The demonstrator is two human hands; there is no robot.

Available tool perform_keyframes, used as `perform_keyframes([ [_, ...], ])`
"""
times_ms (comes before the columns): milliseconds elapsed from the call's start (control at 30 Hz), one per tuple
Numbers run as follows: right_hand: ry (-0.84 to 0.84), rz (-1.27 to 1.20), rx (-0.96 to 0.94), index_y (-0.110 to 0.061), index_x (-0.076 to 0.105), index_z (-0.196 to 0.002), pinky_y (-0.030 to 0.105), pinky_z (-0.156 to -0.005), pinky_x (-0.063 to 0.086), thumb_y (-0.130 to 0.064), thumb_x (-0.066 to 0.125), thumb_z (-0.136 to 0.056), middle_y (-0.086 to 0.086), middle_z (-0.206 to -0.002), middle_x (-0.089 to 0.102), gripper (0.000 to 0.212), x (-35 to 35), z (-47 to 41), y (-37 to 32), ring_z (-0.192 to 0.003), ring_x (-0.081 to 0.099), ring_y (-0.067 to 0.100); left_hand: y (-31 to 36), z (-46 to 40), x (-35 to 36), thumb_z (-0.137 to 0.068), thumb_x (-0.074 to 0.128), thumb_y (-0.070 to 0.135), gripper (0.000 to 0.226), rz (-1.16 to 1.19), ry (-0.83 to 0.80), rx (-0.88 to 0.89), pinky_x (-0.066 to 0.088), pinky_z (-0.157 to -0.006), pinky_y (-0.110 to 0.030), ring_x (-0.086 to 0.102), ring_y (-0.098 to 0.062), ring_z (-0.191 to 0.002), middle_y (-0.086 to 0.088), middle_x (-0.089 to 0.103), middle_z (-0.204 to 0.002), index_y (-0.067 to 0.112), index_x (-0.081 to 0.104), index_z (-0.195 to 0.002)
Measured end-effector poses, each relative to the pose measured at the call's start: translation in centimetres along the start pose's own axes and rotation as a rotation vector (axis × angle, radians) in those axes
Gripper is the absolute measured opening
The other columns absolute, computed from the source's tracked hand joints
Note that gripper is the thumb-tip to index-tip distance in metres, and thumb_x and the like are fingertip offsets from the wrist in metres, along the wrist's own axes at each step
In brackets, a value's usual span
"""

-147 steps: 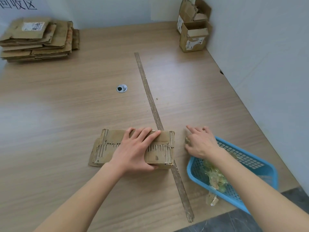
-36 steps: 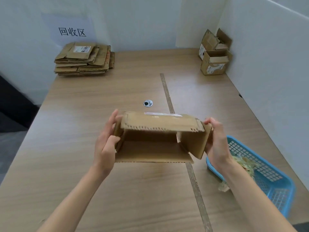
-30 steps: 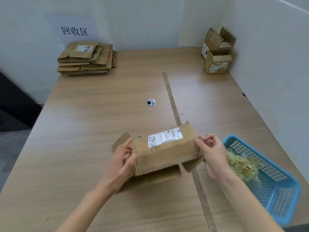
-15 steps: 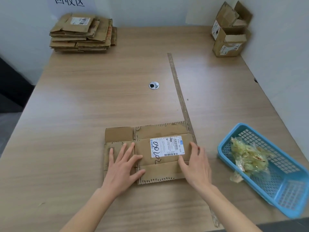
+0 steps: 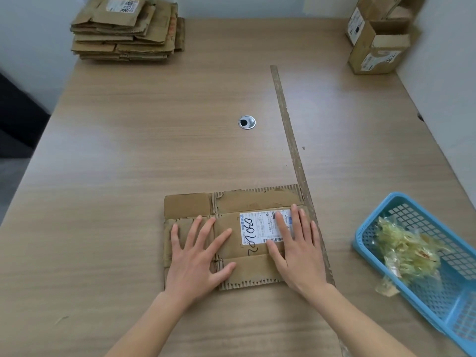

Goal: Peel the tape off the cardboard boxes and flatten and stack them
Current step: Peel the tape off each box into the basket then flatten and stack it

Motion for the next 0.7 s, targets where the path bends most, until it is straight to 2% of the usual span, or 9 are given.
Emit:
perform_keyframes([
  [67,-0.019,-0.001,0.003,-0.035,-0.007,-0.161,0.047,-0.127,-0.001,-0.069,0.006,-0.099,0.003,-0.169,-0.021,0.073,-0.1,-0.2,0.0,-0.155,-0.018,0.021,-0.1,-0.1,0.0,-0.087,0.043,0.078,0.073,0.01,-0.017,0.004,0.007,-0.118,-0.072,0.018,-0.027,-0.156,0.001,0.027,-0.165,0.046,0.039,-0.152],
  [167,-0.089,-0.017,-0.025,-0.038,-0.019,-0.158,0.046,-0.126,-0.009,-0.07,0.005,-0.098,-0.001,-0.163,-0.035,0.072,-0.5,-0.2,0.1,-0.151,-0.031,0.018,-0.2,0.0,-0.5,-0.09,0.043,0.071,0.069,0.081,-0.044,-0.004,-0.001,-0.12,-0.069,0.009,-0.023,-0.157,0.004,0.021,-0.167,0.044,0.037,-0.153],
  [233,-0.136,-0.104,-0.036,-0.039,-0.023,-0.156,0.044,-0.126,-0.01,-0.069,0.011,-0.099,-0.006,-0.16,-0.041,0.073,-1.2,-0.2,0.6,-0.148,-0.036,0.012,-0.5,0.0,-1.2,-0.092,0.042,0.066,0.071,0.177,-0.032,-0.022,-0.005,-0.122,-0.063,0.001,-0.017,-0.158,0.008,0.012,-0.169,0.039,0.032,-0.157],
  [300,-0.112,-0.203,0.0,-0.035,-0.02,-0.158,0.039,-0.126,-0.009,-0.067,0.025,-0.1,-0.008,-0.162,-0.037,0.08,-2.1,0.2,1.4,-0.15,-0.031,0.009,-1.4,0.5,-2.0,-0.092,0.044,0.063,0.077,0.202,0.009,-0.117,0.002,-0.124,-0.061,0.003,-0.017,-0.158,0.005,0.008,-0.169,0.028,0.029,-0.16],
  [367,-0.075,-0.208,0.086,-0.024,-0.015,-0.161,0.033,-0.125,-0.007,-0.07,0.032,-0.097,-0.004,-0.165,-0.029,0.092,-2.4,1.3,2.4,-0.153,-0.024,0.009,-2.9,1.6,-2.4,-0.092,0.051,0.066,0.088,0.18,0.037,-0.329,0.008,-0.123,-0.061,0.006,-0.022,-0.157,-0.003,0.011,-0.169,0.017,0.025,-0.161],
  [433,-0.102,-0.219,0.181,-0.014,-0.005,-0.162,0.034,-0.127,-0.004,-0.074,0.032,-0.093,0.0,-0.169,-0.018,0.099,-2.5,2.3,3.1,-0.155,-0.016,0.011,-4.1,3.1,-2.3,-0.086,0.048,0.077,0.102,0.219,-0.038,-0.522,0.0,-0.124,-0.058,-0.001,-0.022,-0.157,-0.002,0.006,-0.17,0.02,0.013,-0.163],
  [500,-0.129,-0.293,0.23,-0.011,0.006,-0.163,0.036,-0.128,0.001,-0.071,0.043,-0.093,0.001,-0.171,-0.007,0.099,-2.6,2.8,3.2,-0.156,-0.007,0.012,-4.5,4.1,-2.2,-0.082,0.048,0.081,0.106,0.284,-0.06,-0.564,-0.004,-0.124,-0.054,-0.002,-0.018,-0.157,0.002,0.006,-0.17,0.026,0.007,-0.164],
  [600,-0.065,-0.442,0.289,-0.013,0.026,-0.159,0.041,-0.126,0.017,-0.057,0.069,-0.087,-0.003,-0.17,0.008,0.095,-3.3,2.7,2.9,-0.156,0.008,0.014,-4.2,4.3,-2.4,-0.078,0.062,0.077,0.109,0.297,-0.006,-0.633,0.005,-0.126,-0.051,0.015,-0.021,-0.154,0.001,0.017,-0.168,0.017,0.023,-0.161],
  [700,-0.028,-0.5,0.342,-0.012,0.036,-0.154,0.046,-0.122,0.026,-0.046,0.081,-0.08,-0.004,-0.167,0.018,0.093,-3.7,2.4,2.6,-0.153,0.019,0.017,-3.6,4.5,-2.5,-0.074,0.075,0.068,0.102,0.327,0.062,-0.706,0.018,-0.124,-0.049,0.031,-0.026,-0.146,-0.001,0.032,-0.162,0.009,0.044,-0.151],
])
Point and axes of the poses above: each hand's wrist, its own z-axis away from the middle knuckle, its own x-axis out of the palm, y = z × x, the point moved 2 cm from there along -z, towards the middle knuckle
